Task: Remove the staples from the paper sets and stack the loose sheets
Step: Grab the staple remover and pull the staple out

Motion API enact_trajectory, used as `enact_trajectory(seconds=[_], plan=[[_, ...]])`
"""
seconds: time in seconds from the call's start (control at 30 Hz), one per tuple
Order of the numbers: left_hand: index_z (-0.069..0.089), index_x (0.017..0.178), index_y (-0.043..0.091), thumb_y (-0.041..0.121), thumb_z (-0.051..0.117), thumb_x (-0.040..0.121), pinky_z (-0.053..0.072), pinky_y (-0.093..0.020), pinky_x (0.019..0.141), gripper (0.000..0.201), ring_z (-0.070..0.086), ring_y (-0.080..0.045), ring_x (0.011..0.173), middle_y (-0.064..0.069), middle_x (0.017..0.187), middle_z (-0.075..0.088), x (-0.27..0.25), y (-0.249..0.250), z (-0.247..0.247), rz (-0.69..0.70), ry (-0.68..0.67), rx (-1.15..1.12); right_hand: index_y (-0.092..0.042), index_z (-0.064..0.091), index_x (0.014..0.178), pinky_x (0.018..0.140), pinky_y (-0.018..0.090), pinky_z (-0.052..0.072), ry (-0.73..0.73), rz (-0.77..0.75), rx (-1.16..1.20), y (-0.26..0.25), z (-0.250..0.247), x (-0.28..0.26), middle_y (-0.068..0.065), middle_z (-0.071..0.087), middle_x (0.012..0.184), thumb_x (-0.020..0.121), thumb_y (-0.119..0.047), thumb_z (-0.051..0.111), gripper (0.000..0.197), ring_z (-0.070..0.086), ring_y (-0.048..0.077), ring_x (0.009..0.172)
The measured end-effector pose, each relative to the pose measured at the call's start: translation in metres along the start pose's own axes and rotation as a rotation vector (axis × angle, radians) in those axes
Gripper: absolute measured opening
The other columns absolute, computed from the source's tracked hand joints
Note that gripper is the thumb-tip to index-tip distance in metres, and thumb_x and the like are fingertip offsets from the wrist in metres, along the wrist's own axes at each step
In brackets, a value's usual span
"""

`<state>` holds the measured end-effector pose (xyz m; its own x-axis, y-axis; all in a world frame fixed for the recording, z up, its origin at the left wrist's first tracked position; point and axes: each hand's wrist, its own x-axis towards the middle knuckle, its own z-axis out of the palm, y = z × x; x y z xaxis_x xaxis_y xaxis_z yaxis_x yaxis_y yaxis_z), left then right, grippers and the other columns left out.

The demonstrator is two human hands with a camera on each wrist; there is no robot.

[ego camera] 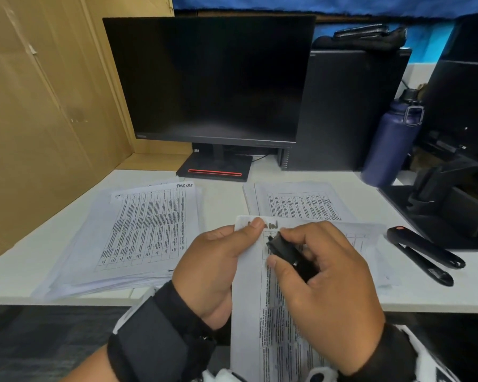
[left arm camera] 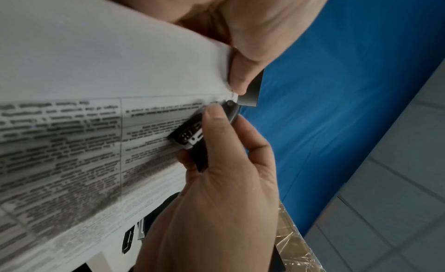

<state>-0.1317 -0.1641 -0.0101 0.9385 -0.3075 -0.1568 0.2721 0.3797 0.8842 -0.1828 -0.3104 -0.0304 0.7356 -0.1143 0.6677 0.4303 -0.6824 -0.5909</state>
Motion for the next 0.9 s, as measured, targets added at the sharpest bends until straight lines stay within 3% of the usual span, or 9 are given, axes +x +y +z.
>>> enact_trajectory(seconds=[0.2, 0.3, 0.5, 0.6, 0.77, 0.9], plan=[[0.078, 0.098, -0.003, 0.021, 0.072, 0.083, 0.063, -0.037, 0.071, 0.029, 0.075, -0.031, 0.076, -0.027, 0.095, 0.077, 0.000, 0.000, 0.003, 0.038, -0.009, 0.005, -0.033, 0.059, 0.094, 0.071, 0.008, 0.042, 0.025, 0.015, 0.007, 0.003, 0.000, -0.001, -0.018, 0.053, 0.086, 0.076, -0.025, 0.075, 0.025, 0.055, -0.001, 0.084], [0.079, 0.096, -0.001, 0.019, 0.071, 0.086, 0.063, -0.035, 0.069, 0.024, 0.075, -0.030, 0.073, -0.026, 0.093, 0.077, -0.001, 0.000, 0.003, 0.044, -0.008, 0.018, -0.035, 0.058, 0.097, 0.072, 0.012, 0.045, 0.039, 0.031, 0.032, 0.003, 0.003, -0.004, -0.018, 0.056, 0.091, 0.077, -0.025, 0.074, 0.028, 0.059, 0.002, 0.087], [0.081, 0.091, 0.000, 0.023, 0.073, 0.082, 0.062, -0.036, 0.070, 0.026, 0.076, -0.031, 0.077, -0.028, 0.096, 0.077, -0.002, -0.001, 0.003, 0.083, -0.019, 0.013, -0.035, 0.066, 0.096, 0.074, 0.009, 0.050, 0.107, 0.146, 0.245, 0.011, 0.012, -0.005, -0.014, 0.065, 0.095, 0.072, -0.019, 0.085, 0.034, 0.068, 0.005, 0.090], [0.081, 0.090, 0.000, 0.023, 0.072, 0.082, 0.064, -0.035, 0.067, 0.025, 0.076, -0.030, 0.076, -0.028, 0.095, 0.077, -0.002, -0.001, 0.003, 0.095, -0.015, 0.016, -0.035, 0.065, 0.096, 0.075, 0.015, 0.053, 0.097, 0.142, 0.214, 0.012, 0.012, -0.004, -0.014, 0.064, 0.095, 0.074, -0.016, 0.086, 0.036, 0.068, 0.005, 0.090], [0.079, 0.097, -0.003, 0.023, 0.071, 0.083, 0.063, -0.037, 0.073, 0.030, 0.075, -0.032, 0.080, -0.028, 0.097, 0.077, -0.004, -0.005, 0.003, 0.118, 0.001, 0.053, -0.035, 0.062, 0.099, 0.074, 0.032, 0.057, 0.094, 0.024, 0.044, 0.007, 0.008, -0.006, -0.016, 0.060, 0.095, 0.077, -0.025, 0.076, 0.028, 0.065, 0.007, 0.091], [0.080, 0.094, 0.000, 0.027, 0.072, 0.081, 0.059, -0.042, 0.082, 0.031, 0.074, -0.034, 0.083, -0.029, 0.098, 0.077, -0.007, -0.013, 0.007, 0.125, 0.020, 0.058, -0.016, 0.071, 0.100, 0.067, 0.035, 0.051, 0.108, -0.174, -0.218, 0.011, 0.004, -0.005, -0.001, 0.061, 0.089, 0.077, -0.015, 0.076, 0.023, 0.061, 0.020, 0.082]])
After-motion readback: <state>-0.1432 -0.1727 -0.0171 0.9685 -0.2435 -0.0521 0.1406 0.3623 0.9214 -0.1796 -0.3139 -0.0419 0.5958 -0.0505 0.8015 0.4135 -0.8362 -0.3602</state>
